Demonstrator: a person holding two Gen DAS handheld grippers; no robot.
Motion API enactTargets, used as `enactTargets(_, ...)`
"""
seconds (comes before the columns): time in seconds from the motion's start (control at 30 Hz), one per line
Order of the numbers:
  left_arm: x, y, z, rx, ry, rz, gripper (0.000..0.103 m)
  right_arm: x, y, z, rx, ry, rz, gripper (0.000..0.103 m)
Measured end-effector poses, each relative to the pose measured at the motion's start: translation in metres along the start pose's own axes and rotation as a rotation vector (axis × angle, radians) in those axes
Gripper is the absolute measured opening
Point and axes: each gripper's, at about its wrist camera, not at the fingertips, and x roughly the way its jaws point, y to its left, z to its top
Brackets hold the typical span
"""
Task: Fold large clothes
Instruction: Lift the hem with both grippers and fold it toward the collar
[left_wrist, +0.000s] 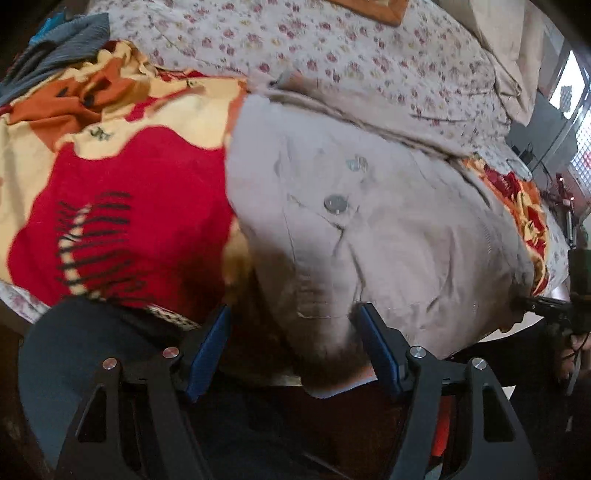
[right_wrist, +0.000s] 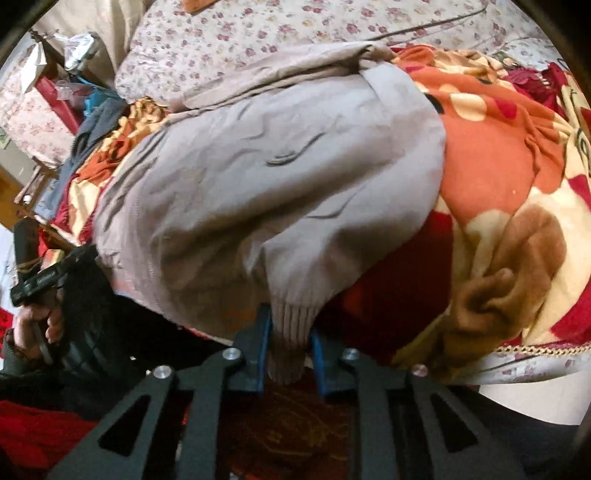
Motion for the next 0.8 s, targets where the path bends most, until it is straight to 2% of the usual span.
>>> enactTargets(0.07, 0.01, 0.002, 0.001, -0.025, 0.029, 0.003, 0.066, 0.001, 0.0, 0.001, 0.007, 0.002, -0.023, 0.033)
enactTargets(0.17, 0.013, 0.003, 0.001, -0.048, 0.037, -0.006, 0.065, 0.003, -0.002, 0.0, 0.008, 0.001, -0.017, 0.034)
enactTargets(0.2, 0.013, 0.0, 0.0, -0.043, 0.042, -0.026, 0.061, 0.001, 0.001, -0.001, -0.009, -0.007, -0.006, 0.023)
enactTargets(0.23, 0.012, -0.003, -0.002, -0.035, 0.056, -0.081, 0.047, 0.0, 0.005, 0.0, -0.021, -0.011, -0.004, 0.017)
enactTargets(0.27, 0.012, -0.006, -0.004, -0.033, 0.067, -0.121, 0.04, -0.004, 0.009, -0.001, -0.041, -0.02, 0.006, 0.014)
enactTargets(0.3, 0.011, -0.009, -0.006, -0.029, 0.065, -0.133, 0.037, -0.008, 0.012, -0.001, -0.042, -0.029, 0.008, 0.012)
enactTargets(0.37, 0.004, -0.011, -0.007, -0.017, 0.033, -0.15, 0.018, -0.019, 0.015, -0.003, -0.032, -0.055, 0.02, 0.011)
enactTargets(0.43, -0.008, -0.011, -0.004, -0.019, -0.022, -0.227, 0.018, -0.037, 0.011, -0.006, -0.01, -0.126, 0.041, 0.01)
enactTargets(0.5, -0.015, -0.015, -0.003, 0.016, -0.046, -0.235, 0.019, -0.052, 0.007, -0.007, 0.013, -0.198, 0.054, 0.01)
enactTargets(0.53, -0.014, -0.017, -0.002, 0.034, -0.035, -0.221, 0.022, -0.055, 0.004, -0.006, 0.021, -0.208, 0.057, 0.01)
enactTargets(0.63, -0.01, -0.02, -0.008, 0.044, 0.008, -0.175, 0.029, -0.047, 0.003, -0.005, 0.025, -0.18, 0.057, 0.01)
enactTargets(0.8, -0.015, -0.023, -0.011, 0.036, 0.0, -0.21, 0.03, -0.039, 0.009, -0.006, -0.01, -0.142, 0.047, 0.01)
